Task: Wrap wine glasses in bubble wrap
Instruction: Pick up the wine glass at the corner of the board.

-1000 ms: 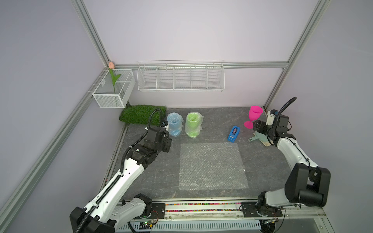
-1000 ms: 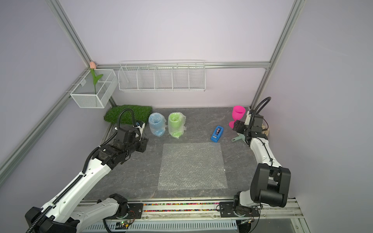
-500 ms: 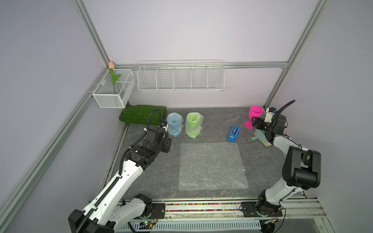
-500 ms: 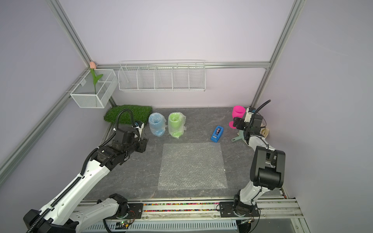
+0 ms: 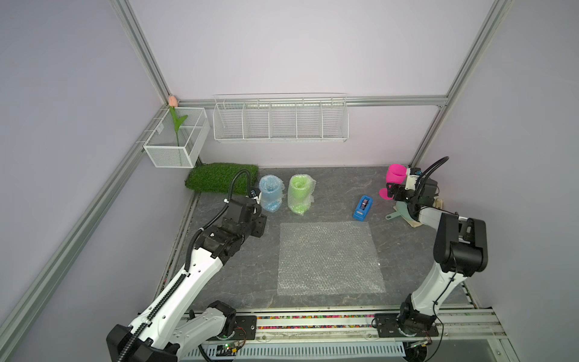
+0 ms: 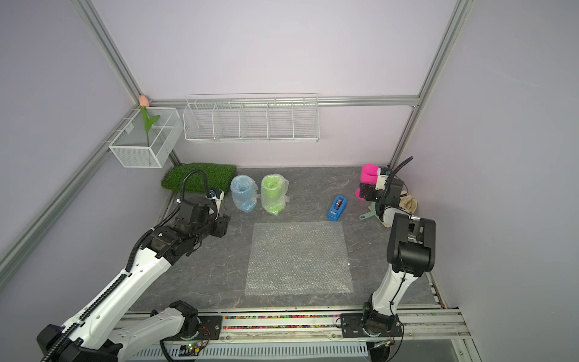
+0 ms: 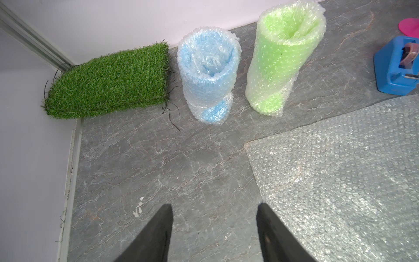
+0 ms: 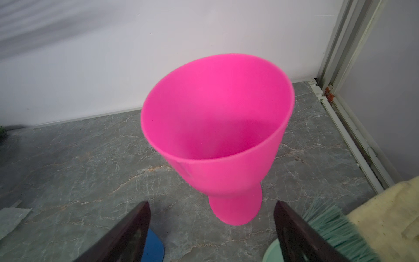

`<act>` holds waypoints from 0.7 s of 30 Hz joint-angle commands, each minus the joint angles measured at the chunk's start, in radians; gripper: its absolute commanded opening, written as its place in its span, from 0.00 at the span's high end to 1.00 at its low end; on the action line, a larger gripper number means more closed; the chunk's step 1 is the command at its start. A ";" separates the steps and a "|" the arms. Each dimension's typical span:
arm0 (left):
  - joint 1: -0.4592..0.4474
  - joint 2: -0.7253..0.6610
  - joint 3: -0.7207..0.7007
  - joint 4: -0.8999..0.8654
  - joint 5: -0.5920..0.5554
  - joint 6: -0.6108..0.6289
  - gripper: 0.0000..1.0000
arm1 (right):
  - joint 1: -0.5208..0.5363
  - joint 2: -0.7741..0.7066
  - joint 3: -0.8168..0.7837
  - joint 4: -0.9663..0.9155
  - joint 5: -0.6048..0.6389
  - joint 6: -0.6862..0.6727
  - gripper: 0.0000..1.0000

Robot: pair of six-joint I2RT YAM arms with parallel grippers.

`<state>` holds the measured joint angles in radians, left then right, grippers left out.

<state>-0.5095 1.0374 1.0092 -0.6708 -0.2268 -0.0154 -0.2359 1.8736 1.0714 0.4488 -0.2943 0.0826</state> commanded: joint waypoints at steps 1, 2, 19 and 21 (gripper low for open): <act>0.005 0.009 -0.008 0.006 0.015 0.011 0.39 | -0.005 0.025 0.056 0.055 -0.022 -0.044 0.12; 0.004 0.010 -0.007 0.006 0.013 0.010 0.39 | -0.005 0.033 0.067 0.049 -0.023 -0.044 0.12; 0.005 0.030 -0.006 0.008 0.028 0.016 0.39 | -0.004 0.137 0.189 0.066 -0.079 -0.093 0.12; 0.005 0.032 -0.006 0.008 0.029 0.017 0.39 | -0.002 0.146 0.186 0.092 -0.095 -0.115 0.12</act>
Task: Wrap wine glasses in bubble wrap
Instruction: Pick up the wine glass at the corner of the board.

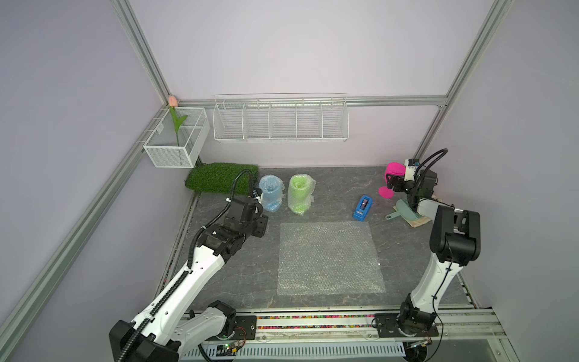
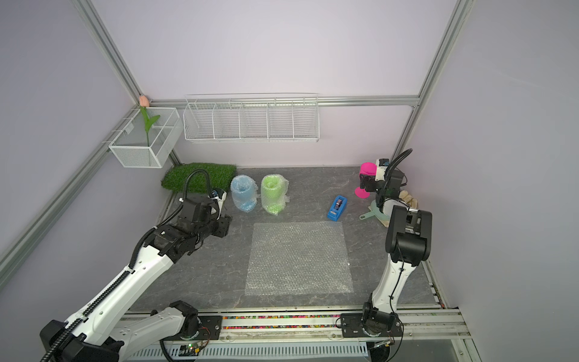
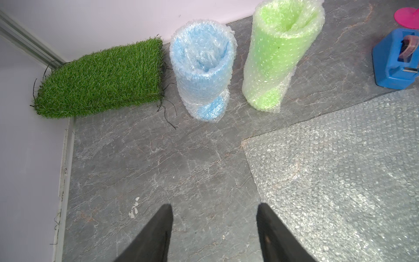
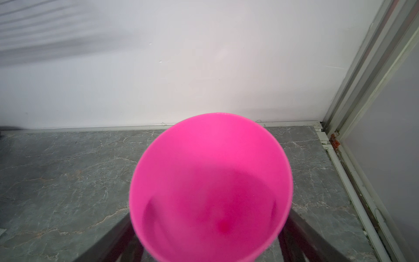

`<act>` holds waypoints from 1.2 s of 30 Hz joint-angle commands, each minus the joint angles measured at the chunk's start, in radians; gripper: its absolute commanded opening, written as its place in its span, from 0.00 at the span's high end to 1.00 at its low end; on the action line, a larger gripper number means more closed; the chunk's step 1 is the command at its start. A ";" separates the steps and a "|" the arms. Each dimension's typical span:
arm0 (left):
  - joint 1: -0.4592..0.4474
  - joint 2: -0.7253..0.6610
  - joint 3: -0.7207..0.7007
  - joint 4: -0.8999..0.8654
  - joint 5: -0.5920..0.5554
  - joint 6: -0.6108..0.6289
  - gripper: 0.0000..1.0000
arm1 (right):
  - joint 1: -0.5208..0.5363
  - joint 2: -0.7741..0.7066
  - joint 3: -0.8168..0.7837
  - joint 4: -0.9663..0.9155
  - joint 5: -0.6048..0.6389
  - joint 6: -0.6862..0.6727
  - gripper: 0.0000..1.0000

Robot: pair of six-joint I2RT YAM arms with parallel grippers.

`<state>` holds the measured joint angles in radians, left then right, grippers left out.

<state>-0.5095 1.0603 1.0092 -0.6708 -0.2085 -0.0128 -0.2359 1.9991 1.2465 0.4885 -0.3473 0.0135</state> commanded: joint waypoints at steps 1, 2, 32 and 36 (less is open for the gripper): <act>0.004 0.011 -0.006 0.008 0.011 0.016 0.39 | 0.000 0.026 0.008 0.068 -0.045 -0.059 0.12; 0.005 0.013 -0.006 0.008 0.009 0.016 0.39 | 0.002 0.033 0.008 0.075 -0.042 -0.072 0.12; 0.004 0.053 0.004 0.002 0.001 0.023 0.39 | 0.006 0.150 0.076 0.150 -0.068 -0.072 0.07; 0.004 0.049 0.002 0.002 0.002 0.024 0.39 | 0.005 0.137 0.072 0.151 -0.067 -0.069 0.13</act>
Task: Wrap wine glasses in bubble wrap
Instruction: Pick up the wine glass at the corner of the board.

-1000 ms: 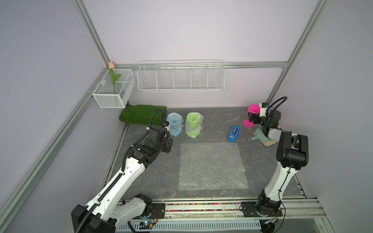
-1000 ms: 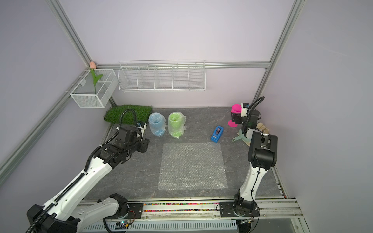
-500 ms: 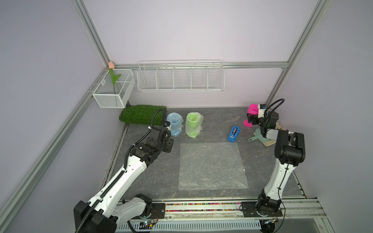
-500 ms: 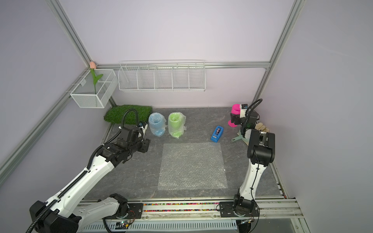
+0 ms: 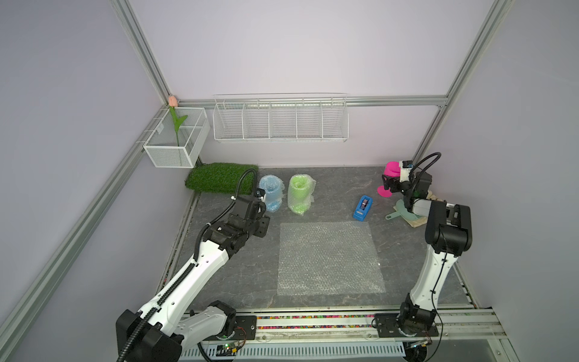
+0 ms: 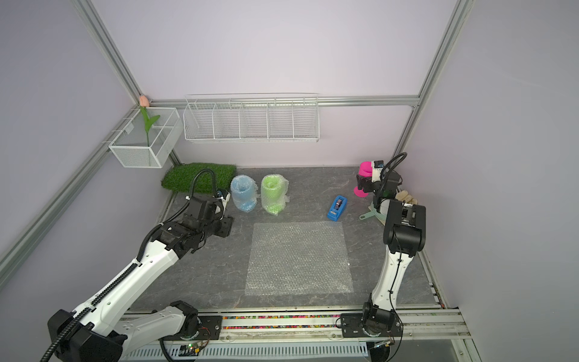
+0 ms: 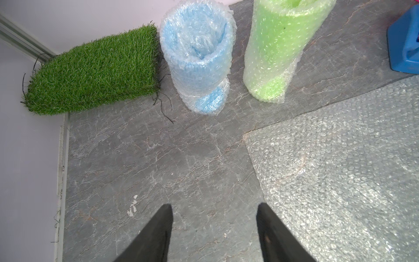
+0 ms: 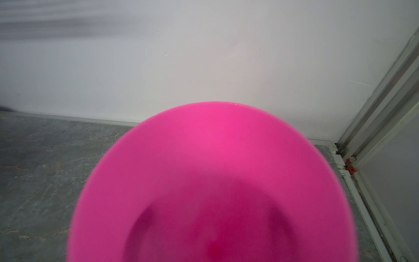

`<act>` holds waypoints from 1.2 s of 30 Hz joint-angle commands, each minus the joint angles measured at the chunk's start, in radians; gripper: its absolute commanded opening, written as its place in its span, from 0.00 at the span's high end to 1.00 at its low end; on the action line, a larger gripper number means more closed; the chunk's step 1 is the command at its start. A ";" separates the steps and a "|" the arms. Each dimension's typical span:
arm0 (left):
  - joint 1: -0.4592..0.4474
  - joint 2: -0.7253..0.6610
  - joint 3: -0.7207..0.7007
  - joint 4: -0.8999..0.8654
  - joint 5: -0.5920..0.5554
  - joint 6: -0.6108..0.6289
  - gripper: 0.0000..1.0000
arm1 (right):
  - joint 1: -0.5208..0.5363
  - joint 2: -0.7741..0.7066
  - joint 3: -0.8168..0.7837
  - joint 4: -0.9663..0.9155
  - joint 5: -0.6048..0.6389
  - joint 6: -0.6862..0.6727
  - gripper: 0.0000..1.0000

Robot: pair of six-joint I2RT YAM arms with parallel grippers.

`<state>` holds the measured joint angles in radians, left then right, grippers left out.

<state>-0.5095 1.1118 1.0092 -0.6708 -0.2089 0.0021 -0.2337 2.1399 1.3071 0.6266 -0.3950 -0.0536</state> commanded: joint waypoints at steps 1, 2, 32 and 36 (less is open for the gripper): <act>0.004 -0.003 0.002 0.002 0.004 0.008 0.39 | 0.003 -0.007 0.011 0.012 -0.020 -0.001 0.14; 0.006 -0.002 0.000 0.001 0.004 0.009 0.39 | 0.003 -0.013 0.009 0.012 -0.020 0.001 0.14; 0.004 -0.039 0.006 0.001 0.022 -0.012 0.39 | 0.147 -0.486 -0.062 -0.490 0.050 0.105 0.22; 0.005 -0.050 0.008 0.006 0.031 -0.040 0.39 | 0.199 -0.555 -0.058 -0.673 -0.024 0.223 0.22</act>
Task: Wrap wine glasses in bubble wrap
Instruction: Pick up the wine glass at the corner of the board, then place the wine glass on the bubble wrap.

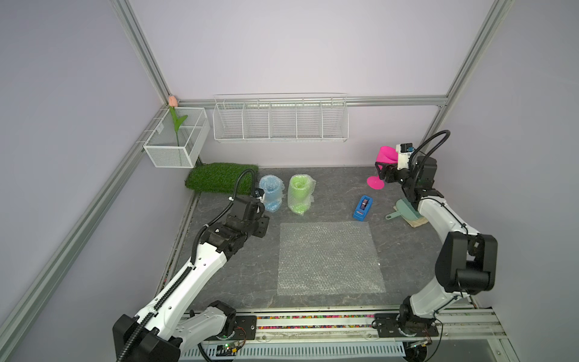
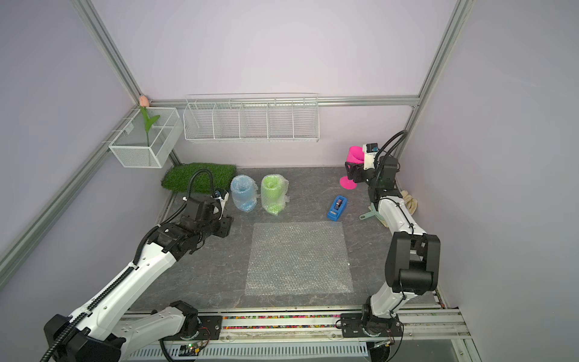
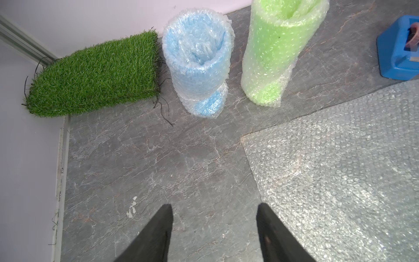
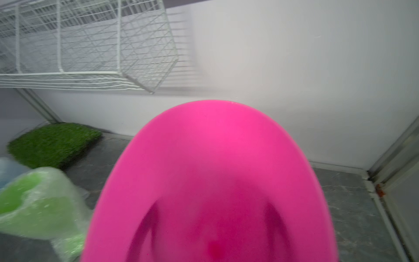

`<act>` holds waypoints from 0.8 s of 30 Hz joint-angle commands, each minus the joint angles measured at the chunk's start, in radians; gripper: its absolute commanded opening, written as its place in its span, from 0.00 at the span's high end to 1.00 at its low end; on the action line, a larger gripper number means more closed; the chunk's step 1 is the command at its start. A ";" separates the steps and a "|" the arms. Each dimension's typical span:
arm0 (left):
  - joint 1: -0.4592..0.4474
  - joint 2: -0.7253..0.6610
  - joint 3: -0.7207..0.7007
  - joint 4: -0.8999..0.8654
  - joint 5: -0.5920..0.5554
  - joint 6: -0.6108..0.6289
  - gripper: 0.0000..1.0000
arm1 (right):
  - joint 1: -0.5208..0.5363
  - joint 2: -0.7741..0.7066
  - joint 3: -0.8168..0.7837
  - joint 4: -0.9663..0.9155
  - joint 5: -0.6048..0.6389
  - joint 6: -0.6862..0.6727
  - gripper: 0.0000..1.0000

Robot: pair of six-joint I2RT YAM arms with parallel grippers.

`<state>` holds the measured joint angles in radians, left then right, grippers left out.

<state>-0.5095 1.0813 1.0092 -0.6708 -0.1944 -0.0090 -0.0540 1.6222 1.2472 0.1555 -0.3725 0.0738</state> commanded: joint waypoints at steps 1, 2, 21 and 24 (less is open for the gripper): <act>0.004 -0.021 0.008 0.008 0.021 -0.039 0.40 | 0.038 -0.051 -0.001 -0.252 -0.066 0.131 0.23; 0.005 -0.021 0.008 0.009 0.031 -0.050 0.40 | 0.055 -0.061 0.000 -0.307 -0.080 0.168 0.23; 0.005 -0.054 -0.217 0.051 0.191 -0.403 0.41 | 0.601 0.014 -0.045 -0.707 -0.331 0.531 0.36; 0.006 -0.070 -0.297 0.129 0.258 -0.464 0.44 | 0.664 0.106 0.010 -0.742 -0.337 0.561 0.36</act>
<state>-0.5095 1.0355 0.7563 -0.6304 -0.0185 -0.3660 0.5770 1.6661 1.2114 -0.5179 -0.6754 0.5816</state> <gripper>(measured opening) 0.573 0.742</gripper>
